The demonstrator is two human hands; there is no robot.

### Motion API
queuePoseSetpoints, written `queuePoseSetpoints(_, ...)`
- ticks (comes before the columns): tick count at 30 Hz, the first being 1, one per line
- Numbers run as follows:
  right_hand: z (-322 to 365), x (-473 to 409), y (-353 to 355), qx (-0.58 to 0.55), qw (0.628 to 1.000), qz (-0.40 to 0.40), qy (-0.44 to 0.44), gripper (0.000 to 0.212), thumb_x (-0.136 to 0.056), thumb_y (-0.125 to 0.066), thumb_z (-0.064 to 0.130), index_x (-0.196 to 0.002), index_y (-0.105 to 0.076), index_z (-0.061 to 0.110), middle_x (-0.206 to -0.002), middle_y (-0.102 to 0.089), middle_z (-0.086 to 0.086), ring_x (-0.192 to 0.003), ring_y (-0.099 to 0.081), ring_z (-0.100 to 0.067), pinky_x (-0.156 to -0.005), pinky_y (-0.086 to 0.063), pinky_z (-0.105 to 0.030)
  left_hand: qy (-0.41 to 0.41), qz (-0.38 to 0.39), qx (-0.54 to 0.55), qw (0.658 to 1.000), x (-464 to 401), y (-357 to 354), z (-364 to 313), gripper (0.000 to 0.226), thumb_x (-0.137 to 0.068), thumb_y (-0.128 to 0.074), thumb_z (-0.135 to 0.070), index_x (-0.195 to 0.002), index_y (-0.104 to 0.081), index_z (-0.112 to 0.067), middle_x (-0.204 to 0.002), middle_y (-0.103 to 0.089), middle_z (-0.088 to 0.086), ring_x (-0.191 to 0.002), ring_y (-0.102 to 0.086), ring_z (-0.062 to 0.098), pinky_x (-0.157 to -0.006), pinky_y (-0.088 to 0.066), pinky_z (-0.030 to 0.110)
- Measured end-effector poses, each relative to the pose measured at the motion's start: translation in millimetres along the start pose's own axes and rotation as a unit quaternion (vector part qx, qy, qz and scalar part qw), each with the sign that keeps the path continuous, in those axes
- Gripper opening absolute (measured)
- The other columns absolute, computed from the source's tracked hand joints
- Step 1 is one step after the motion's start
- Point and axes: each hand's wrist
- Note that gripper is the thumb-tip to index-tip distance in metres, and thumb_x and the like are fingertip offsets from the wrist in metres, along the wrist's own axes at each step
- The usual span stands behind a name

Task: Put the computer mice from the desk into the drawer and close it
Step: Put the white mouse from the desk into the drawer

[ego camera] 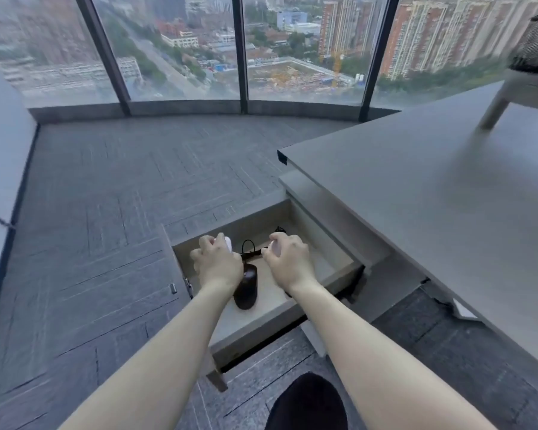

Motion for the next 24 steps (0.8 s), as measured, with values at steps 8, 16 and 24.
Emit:
queuePoseSetpoints(8, -24.8, -30.3, -63.4, 0.144, 0.978, 0.097, -0.112, 0.042, -0.089, -0.060, 0.036, -0.124, -0.058, 0.013, -0.136, -0.048, -0.013, -0.123, -0.041, -0.036, -0.091, -0.045, -0.040, 0.085, 0.097, -0.100, 0.987, -14.2, -43.2, 32.8, 0.042, -0.083, -0.044, -0.007, -0.125, -0.046, -0.010, -0.135, -0.032, 0.015, -0.123, -0.034, 0.037, -0.101, -0.036, 0.044)
queuePoseSetpoints(16, -22.3, -8.8, -53.7, 0.119, 0.991, 0.044, -0.045, 0.033, -0.097, -0.045, 0.025, -0.124, -0.058, 0.010, -0.132, -0.053, -0.014, -0.122, -0.046, -0.033, -0.091, -0.047, -0.042, 0.094, 0.169, -0.089, 0.977, -6.9, -36.1, 30.4, 0.046, -0.085, -0.041, -0.008, -0.132, -0.041, -0.006, -0.142, -0.029, 0.019, -0.130, -0.033, 0.042, -0.105, -0.033, 0.050)
queuePoseSetpoints(24, 12.7, 67.2, -36.0, 0.007, 0.997, 0.051, 0.053, 0.021, -0.093, -0.049, 0.028, -0.097, -0.066, 0.017, -0.090, -0.071, -0.004, -0.092, -0.061, -0.027, -0.080, -0.054, -0.042, -0.038, -0.033, 0.164, 0.985, 14.2, 31.6, 37.7, 0.047, -0.086, -0.040, -0.008, -0.131, -0.053, -0.011, -0.137, -0.049, 0.015, -0.120, -0.052, 0.031, -0.100, -0.043, 0.041)
Point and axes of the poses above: each hand's wrist, its own x-axis away from the middle knuckle, its own y-axis out of the back of the hand, z = x × y
